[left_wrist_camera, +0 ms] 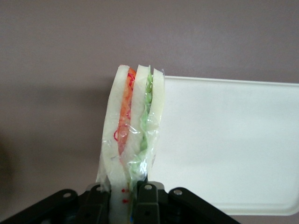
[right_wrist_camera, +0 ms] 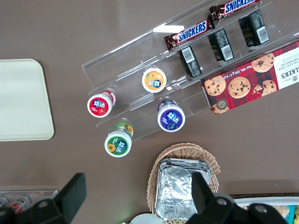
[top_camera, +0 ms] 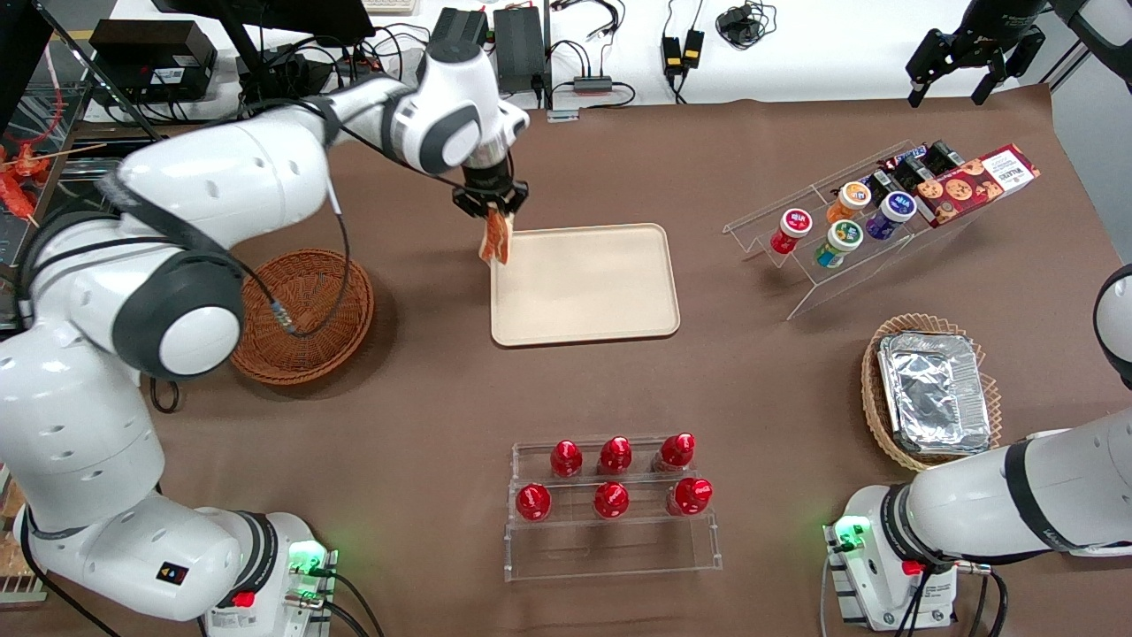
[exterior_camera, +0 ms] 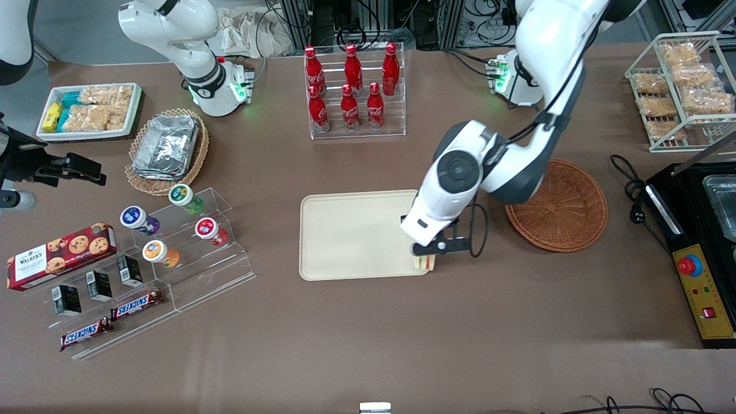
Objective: Place sandwich from basket to tray
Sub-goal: 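Lower the sandwich onto the tray and open the left gripper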
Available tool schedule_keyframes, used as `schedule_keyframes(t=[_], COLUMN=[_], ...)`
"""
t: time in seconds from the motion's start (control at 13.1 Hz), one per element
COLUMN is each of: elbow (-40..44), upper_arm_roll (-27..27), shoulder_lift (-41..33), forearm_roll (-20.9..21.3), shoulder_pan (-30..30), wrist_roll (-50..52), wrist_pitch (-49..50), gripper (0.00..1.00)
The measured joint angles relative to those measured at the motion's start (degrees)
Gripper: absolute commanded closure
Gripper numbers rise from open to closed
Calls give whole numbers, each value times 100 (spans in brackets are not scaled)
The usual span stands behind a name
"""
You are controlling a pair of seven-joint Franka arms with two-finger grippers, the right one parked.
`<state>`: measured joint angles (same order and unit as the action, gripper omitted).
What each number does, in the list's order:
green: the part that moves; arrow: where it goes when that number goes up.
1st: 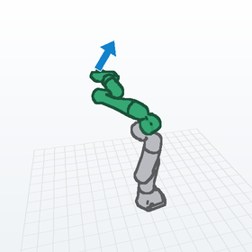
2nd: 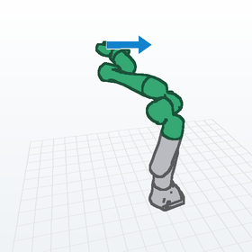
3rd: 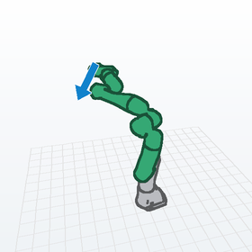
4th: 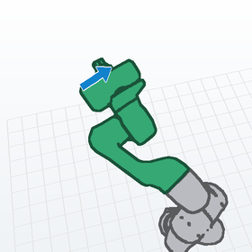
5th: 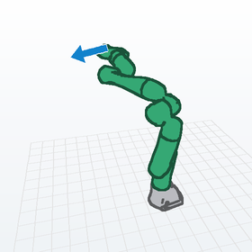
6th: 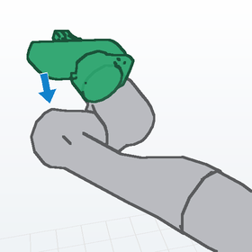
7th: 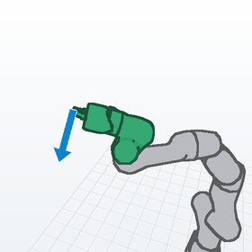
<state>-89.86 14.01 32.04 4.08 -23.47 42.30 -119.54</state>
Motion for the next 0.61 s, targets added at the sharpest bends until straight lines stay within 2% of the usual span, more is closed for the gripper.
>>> schedule_keyframes(t=[0.46,0.53,0.61], elbow=[-99,-154,-205], upper_arm_roll=[-3,-4,-4], shoulder_lift=[544,596,628], forearm_roll=[329,364,373], shoulder_pan=[-260,-300,-334], wrist_roll=[54,58,67], wrist_pitch=[-223,-246,-259], gripper=[100,87,39])
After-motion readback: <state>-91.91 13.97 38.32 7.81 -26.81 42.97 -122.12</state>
